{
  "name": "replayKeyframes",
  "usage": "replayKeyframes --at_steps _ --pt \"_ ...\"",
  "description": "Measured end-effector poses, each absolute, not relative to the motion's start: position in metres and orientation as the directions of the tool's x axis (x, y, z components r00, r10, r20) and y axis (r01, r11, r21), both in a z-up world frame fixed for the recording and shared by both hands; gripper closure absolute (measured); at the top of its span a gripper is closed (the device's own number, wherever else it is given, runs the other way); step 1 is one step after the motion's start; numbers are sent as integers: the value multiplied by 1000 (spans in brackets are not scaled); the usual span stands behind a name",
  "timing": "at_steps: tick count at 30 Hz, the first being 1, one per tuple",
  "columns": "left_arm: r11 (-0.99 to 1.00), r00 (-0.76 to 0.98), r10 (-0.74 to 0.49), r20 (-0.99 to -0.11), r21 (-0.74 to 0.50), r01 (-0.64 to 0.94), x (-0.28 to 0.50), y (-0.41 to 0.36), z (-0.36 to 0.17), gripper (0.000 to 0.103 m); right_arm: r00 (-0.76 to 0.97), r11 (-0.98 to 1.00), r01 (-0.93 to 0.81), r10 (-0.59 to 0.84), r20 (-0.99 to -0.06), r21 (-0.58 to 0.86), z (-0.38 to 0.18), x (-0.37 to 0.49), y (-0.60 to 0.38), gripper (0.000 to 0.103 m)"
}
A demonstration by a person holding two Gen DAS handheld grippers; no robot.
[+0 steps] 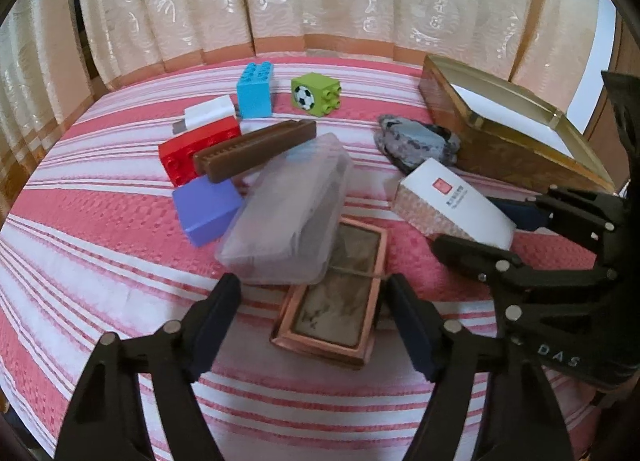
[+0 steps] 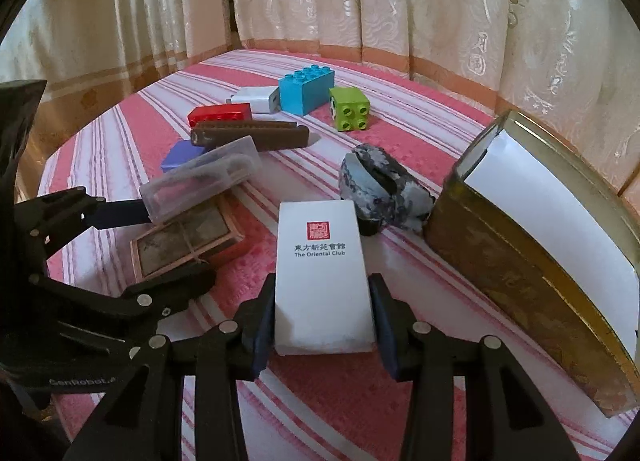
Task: Organize rigid objects
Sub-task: 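Grasp the white Oriental Club box with the right tool while the left tool reaches the copper-framed card, then grasp the copper-framed card with the left tool while the right tool lifts the white box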
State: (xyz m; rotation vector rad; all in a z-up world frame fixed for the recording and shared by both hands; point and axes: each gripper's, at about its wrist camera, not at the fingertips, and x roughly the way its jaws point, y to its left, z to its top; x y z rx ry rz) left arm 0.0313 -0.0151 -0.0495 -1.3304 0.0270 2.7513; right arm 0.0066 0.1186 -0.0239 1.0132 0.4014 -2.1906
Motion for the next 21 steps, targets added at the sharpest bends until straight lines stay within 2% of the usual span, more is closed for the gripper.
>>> replayKeyframes --at_steps 4,5,6,7,10,13,17,21 --pt "-996 -618 70 -783 -17 -91 28 -12 -49 28 -463 -736 676 -460 -758 34 -23 3 124 57" --pt "-996 -620 73 -782 -20 -92 29 -12 -49 37 -462 -737 675 -463 -757 39 -23 3 124 57" --pt "-995 -626 81 -775 -28 -95 30 -13 -48 54 -460 -737 675 -467 -755 44 -22 3 125 58" --pt "-995 -631 86 -771 -32 -97 32 -14 -47 56 -455 -734 677 -473 -754 51 -22 3 126 58" --pt "-993 -629 107 -770 -50 -107 39 -17 -47 56 -437 -722 688 -490 -754 71 -22 5 128 59" --pt "-990 -624 129 -771 -69 -120 47 -19 -45 56 -384 -695 702 -552 -740 154 -18 6 132 59" --pt "-981 -630 193 -753 -134 -140 54 -23 -42 57 -356 -665 710 -623 -697 232 -9 6 139 59" --pt "-976 -686 217 -695 -140 -167 60 -16 -28 57 -347 -631 709 -700 -624 314 5 5 152 59"
